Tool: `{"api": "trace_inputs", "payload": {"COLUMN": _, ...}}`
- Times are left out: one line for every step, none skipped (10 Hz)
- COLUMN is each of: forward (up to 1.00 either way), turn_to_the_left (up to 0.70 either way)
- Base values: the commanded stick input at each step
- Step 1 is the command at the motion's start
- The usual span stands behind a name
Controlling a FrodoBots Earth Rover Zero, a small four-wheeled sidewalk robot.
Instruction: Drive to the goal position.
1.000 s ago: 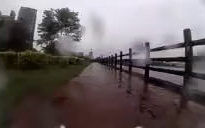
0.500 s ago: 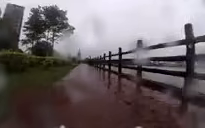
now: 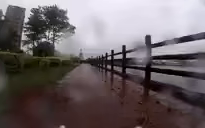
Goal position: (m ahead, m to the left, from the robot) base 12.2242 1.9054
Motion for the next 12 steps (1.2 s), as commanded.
{"api": "trace_inputs", "payload": {"forward": 1.00, "turn_to_the_left": 0.07}}
{"api": "trace_inputs", "payload": {"forward": 1.00, "turn_to_the_left": 0.33}}
{"api": "trace_inputs", "payload": {"forward": 1.00, "turn_to_the_left": 0.40}}
{"api": "trace_inputs", "payload": {"forward": 1.00, "turn_to_the_left": 0.40}}
{"api": "trace_inputs", "payload": {"forward": 1.00, "turn_to_the_left": 0.02}}
{"api": "trace_inputs", "payload": {"forward": 1.00, "turn_to_the_left": 0.00}}
{"api": "trace_inputs", "payload": {"forward": 1.00, "turn_to_the_left": 0.00}}
{"api": "trace_inputs", "payload": {"forward": 1.00, "turn_to_the_left": 0.00}}
{"api": "trace_inputs", "payload": {"forward": 1.00, "turn_to_the_left": 0.00}}
{"api": "trace_inputs", "payload": {"forward": 1.00, "turn_to_the_left": 0.00}}
{"api": "trace_inputs", "payload": {"forward": 1.00, "turn_to_the_left": 0.00}}
{"api": "trace_inputs", "payload": {"forward": 1.00, "turn_to_the_left": 0.00}}
